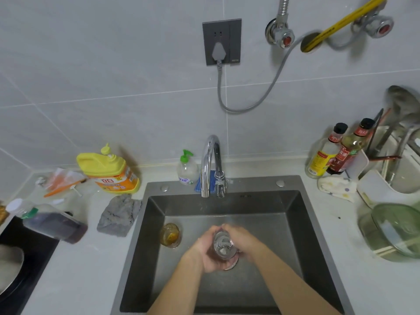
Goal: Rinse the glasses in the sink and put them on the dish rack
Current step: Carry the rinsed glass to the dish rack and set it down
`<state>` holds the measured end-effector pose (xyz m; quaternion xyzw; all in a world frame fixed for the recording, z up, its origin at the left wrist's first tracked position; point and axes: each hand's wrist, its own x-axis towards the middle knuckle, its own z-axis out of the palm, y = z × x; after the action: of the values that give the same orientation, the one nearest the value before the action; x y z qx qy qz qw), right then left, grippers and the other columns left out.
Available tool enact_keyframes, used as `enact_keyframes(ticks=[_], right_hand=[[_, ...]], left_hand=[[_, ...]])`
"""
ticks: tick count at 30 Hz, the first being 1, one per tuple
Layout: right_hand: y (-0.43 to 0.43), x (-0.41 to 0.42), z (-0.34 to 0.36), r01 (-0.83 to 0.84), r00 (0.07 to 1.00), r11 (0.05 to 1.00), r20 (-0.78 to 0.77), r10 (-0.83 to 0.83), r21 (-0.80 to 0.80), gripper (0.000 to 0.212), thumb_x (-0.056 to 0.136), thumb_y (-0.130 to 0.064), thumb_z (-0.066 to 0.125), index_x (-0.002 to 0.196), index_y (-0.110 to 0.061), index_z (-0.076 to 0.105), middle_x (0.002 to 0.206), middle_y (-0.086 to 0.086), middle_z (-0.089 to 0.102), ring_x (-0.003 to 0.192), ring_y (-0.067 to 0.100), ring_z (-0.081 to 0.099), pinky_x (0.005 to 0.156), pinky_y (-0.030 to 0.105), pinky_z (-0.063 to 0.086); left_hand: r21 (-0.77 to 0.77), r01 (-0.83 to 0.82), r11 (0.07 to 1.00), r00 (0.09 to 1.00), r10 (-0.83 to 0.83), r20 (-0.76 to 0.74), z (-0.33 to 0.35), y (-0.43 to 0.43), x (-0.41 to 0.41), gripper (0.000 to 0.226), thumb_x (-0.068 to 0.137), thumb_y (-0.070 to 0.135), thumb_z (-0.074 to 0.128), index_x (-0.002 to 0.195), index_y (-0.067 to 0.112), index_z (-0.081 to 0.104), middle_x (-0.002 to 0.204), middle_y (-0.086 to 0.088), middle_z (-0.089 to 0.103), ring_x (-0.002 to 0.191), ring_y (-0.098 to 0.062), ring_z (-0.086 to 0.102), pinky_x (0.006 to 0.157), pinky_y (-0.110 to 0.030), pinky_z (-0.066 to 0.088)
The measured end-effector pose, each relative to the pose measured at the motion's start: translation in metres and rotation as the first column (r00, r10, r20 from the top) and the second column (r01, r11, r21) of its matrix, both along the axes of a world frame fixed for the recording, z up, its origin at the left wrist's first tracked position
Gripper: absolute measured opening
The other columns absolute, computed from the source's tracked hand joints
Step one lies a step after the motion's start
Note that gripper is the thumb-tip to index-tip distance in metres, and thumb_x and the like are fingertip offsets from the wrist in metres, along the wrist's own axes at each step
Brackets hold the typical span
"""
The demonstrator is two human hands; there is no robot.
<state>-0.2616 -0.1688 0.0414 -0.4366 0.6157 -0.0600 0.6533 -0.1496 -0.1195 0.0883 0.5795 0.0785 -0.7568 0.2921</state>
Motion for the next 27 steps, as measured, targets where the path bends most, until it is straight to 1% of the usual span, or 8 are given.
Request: enact_keyframes(ticks=[5,11,14,16,19,22,25,27], right_hand=[[0.011,-0.001,0.025,0.047,0.999,0.999,-0.007,-0.047,0.025,0.038,0.101,-0.047,0.049,0.116,-0.018,0.068,0.119,0.010,0.071,0.107,0.030,0.070,0.079,0.037,0.056],[0.024,-0.007,0.036,0.126,0.985,0.989,0.128,-0.116,-0.075,0.054,0.099,-0.033,0.055,0.151,-0.028,0.042,0.139,0.007,0.063,0.111,0.020,0.069,0.098,0.038,0.056],[0.040,-0.005,0.043,0.183,0.976,0.970,0.148,-0.160,-0.158,0.058,0.100,-0.012,0.051,0.152,-0.031,0.033,0.139,0.009,0.060,0.095,0.014,0.069,0.076,0.025,0.061],[0.052,0.002,0.046,0.230,0.970,0.954,0.128,-0.208,-0.192,0.049,0.103,-0.009,0.048,0.147,-0.029,0.038,0.137,0.010,0.060,0.095,0.014,0.067,0.070,0.020,0.059],[0.067,0.017,0.055,0.243,0.970,0.955,0.030,-0.242,-0.171,0.029,0.106,-0.029,0.048,0.132,-0.017,0.055,0.120,0.009,0.070,0.098,0.021,0.071,0.079,0.031,0.061],[0.083,0.022,0.051,0.309,0.949,0.928,0.004,-0.315,-0.208,0.047,0.087,-0.044,0.059,0.126,-0.018,0.055,0.116,0.005,0.071,0.106,0.024,0.070,0.101,0.045,0.054],[0.102,0.017,0.058,0.373,0.923,0.889,0.004,-0.386,-0.265,0.036,0.097,-0.026,0.057,0.131,-0.023,0.048,0.121,0.000,0.068,0.104,0.016,0.065,0.093,0.030,0.048],[0.115,0.010,0.066,0.433,0.897,0.852,0.049,-0.439,-0.294,0.042,0.094,-0.022,0.061,0.133,-0.028,0.046,0.123,-0.005,0.067,0.107,0.014,0.066,0.095,0.030,0.050]], left_hand=[[-0.021,0.100,0.995,0.993,-0.099,0.060,-0.001,-0.001,0.000,0.043,0.097,0.045,0.062,0.112,0.005,0.067,0.097,-0.020,0.071,0.085,-0.032,0.068,0.052,-0.030,0.059],[-0.194,0.227,0.954,0.951,-0.174,0.257,-0.007,-0.008,0.015,0.054,0.082,0.035,0.085,0.125,0.007,0.069,0.106,-0.020,0.078,0.090,-0.035,0.072,0.085,-0.047,0.060],[-0.304,0.243,0.921,0.921,-0.121,0.371,-0.001,-0.008,0.019,0.079,0.074,0.020,0.092,0.141,0.019,0.049,0.127,-0.014,0.070,0.095,-0.037,0.074,0.066,-0.044,0.063],[-0.331,0.280,0.901,0.902,-0.128,0.413,-0.001,-0.004,0.024,0.071,0.079,0.015,0.089,0.139,0.014,0.051,0.121,-0.012,0.072,0.095,-0.034,0.076,0.075,-0.050,0.065],[-0.241,0.316,0.918,0.931,-0.251,0.265,0.006,0.006,0.031,0.043,0.086,0.024,0.083,0.121,0.002,0.071,0.092,-0.019,0.079,0.069,-0.030,0.076,0.067,-0.045,0.065],[-0.301,0.394,0.868,0.909,-0.322,0.263,0.007,0.017,0.035,0.033,0.091,0.018,0.076,0.116,-0.003,0.075,0.088,-0.019,0.078,0.056,-0.024,0.072,0.050,-0.030,0.060],[-0.388,0.443,0.808,0.885,-0.324,0.336,0.013,0.025,0.030,0.013,0.084,0.000,0.077,0.097,0.005,0.079,0.073,-0.010,0.077,0.048,-0.016,0.068,0.042,-0.024,0.052],[-0.465,0.452,0.761,0.875,-0.277,0.398,0.017,0.028,0.022,0.035,0.079,-0.009,0.079,0.105,0.011,0.067,0.077,-0.007,0.076,0.054,-0.015,0.069,0.041,-0.022,0.050]])
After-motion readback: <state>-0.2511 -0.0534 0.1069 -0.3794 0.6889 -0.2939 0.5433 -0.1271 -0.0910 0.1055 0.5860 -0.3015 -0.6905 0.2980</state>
